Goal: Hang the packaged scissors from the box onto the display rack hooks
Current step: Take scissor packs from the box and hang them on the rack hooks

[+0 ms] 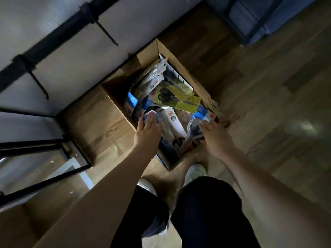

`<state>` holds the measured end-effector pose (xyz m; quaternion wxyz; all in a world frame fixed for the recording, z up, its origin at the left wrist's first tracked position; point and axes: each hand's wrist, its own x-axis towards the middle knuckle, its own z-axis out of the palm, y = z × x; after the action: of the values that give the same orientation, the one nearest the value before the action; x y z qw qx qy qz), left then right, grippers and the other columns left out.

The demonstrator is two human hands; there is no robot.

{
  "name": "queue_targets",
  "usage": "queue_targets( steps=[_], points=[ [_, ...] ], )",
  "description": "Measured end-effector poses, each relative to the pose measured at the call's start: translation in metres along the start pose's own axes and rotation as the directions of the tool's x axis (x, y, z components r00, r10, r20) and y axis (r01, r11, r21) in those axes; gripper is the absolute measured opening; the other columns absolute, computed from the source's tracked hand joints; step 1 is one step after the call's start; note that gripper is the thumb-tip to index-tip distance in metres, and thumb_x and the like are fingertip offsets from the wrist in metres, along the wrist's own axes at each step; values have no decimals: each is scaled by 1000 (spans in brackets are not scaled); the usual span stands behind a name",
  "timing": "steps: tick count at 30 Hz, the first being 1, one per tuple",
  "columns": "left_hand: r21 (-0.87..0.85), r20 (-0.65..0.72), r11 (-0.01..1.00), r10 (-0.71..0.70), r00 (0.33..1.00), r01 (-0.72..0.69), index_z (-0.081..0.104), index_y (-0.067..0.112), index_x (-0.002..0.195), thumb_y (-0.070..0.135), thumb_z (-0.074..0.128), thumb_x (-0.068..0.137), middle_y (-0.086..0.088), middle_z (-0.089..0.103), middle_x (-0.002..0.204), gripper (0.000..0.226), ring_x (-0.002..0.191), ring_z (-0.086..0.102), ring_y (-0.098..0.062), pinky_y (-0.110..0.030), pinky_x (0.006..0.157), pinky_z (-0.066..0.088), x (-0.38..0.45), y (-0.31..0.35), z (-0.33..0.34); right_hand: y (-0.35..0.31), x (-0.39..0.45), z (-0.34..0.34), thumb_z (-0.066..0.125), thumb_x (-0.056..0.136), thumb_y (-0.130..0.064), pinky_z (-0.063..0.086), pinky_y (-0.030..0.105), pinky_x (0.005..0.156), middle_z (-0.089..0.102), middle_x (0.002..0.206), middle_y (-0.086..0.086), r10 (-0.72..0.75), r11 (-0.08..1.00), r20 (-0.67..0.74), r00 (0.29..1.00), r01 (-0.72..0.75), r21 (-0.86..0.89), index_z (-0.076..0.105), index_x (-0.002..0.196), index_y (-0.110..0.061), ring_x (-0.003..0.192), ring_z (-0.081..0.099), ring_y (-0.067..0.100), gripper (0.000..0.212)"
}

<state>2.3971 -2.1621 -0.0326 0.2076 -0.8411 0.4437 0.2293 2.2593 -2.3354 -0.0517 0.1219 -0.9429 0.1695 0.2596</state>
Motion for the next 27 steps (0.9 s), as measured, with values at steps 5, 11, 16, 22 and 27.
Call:
queue_targets(
  steps=[5,11,16,22,27],
  points=[
    [168,-43,967,202,978,-192,58,13,122,34,72,74,-13,56,128,54,126,47,-28,-44,104,38,41,-7,37,20,49,26,47,94,-13,17,38,115,31,151,15,-18,998,16,1000,19,-63,31,145,-8,140,24,32,54],
    [187,-172,967,205,964,-173,19,16,148,48,31,98,-12,15,156,61,145,8,-27,-46,116,8,80,-35,51,26,85,40,42,99,-13,37,34,99,39,140,12,95,993,-26,995,-93,70,26,145,-7,125,38,28,49],
    [183,-231,974,173,958,-132,23,13,145,55,31,95,-9,24,152,66,143,13,-27,-43,114,11,95,-55,54,33,107,47,53,92,-18,34,37,102,42,136,17,204,973,23,979,-205,107,26,142,-2,124,41,32,59],
    [213,-234,943,303,924,-255,46,13,129,67,34,88,-6,48,131,69,126,38,-24,-38,104,30,108,-51,54,35,117,51,56,91,-30,30,41,109,30,148,17,269,926,152,951,-299,231,9,150,-7,135,31,34,78],
    [172,-188,931,352,917,-322,53,17,117,70,35,86,-4,59,118,64,113,48,-24,-37,97,36,116,-60,51,29,121,42,66,85,-33,37,43,100,34,138,18,305,943,91,948,-314,111,25,139,-6,125,40,37,73]
  ],
)
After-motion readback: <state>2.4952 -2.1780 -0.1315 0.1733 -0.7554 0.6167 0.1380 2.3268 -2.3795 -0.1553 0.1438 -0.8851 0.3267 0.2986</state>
